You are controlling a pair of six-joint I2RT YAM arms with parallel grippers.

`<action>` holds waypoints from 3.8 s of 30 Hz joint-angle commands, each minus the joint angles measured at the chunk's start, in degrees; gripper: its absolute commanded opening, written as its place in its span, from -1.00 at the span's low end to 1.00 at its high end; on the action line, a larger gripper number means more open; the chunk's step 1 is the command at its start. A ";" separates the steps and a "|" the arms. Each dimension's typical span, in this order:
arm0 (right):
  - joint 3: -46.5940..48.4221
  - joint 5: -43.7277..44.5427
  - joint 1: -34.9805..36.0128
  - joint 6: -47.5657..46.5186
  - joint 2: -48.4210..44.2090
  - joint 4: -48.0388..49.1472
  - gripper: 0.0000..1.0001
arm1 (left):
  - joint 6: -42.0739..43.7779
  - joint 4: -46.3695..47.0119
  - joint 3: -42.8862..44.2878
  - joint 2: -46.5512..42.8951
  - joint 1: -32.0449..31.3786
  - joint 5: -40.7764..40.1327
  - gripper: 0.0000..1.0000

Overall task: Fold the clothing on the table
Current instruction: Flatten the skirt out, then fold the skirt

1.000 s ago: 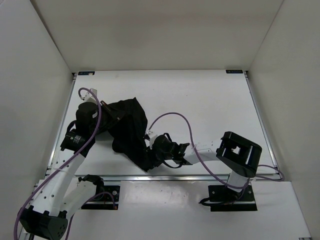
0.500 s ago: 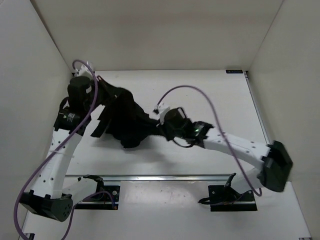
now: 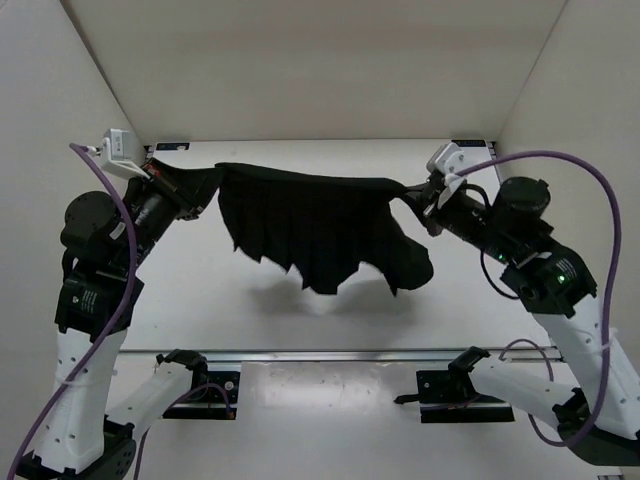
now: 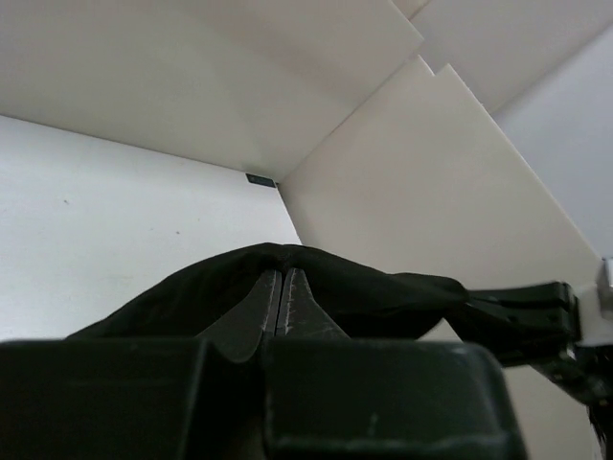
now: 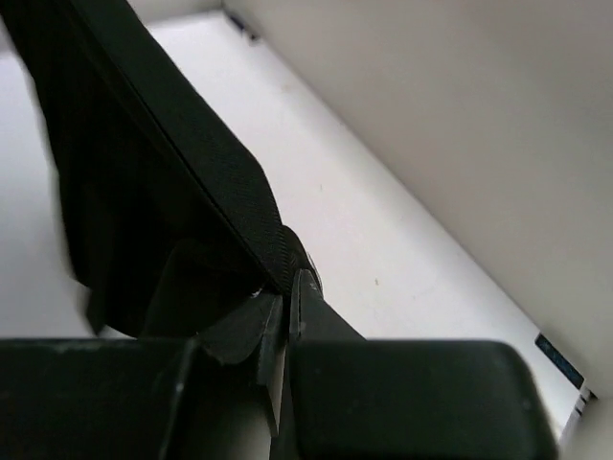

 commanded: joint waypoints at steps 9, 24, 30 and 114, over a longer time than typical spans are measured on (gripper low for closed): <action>1.44 3.10 -8.60 -13.19 17.13 -1.23 -1.00 | 1.21 11.40 -6.66 12.89 5.61 4.54 -1.00; 5.37 7.07 -10.10 -16.91 24.54 9.58 -1.00 | 8.52 8.39 2.04 22.42 9.49 4.37 -1.00; -14.26 12.94 -6.34 -4.98 23.83 7.77 -1.00 | 1.49 16.32 -33.93 13.79 8.52 5.77 -1.00; -28.61 -29.05 -23.19 41.65 -14.77 -22.22 -0.98 | -0.11 -19.28 -37.06 -18.22 -1.06 3.49 -1.00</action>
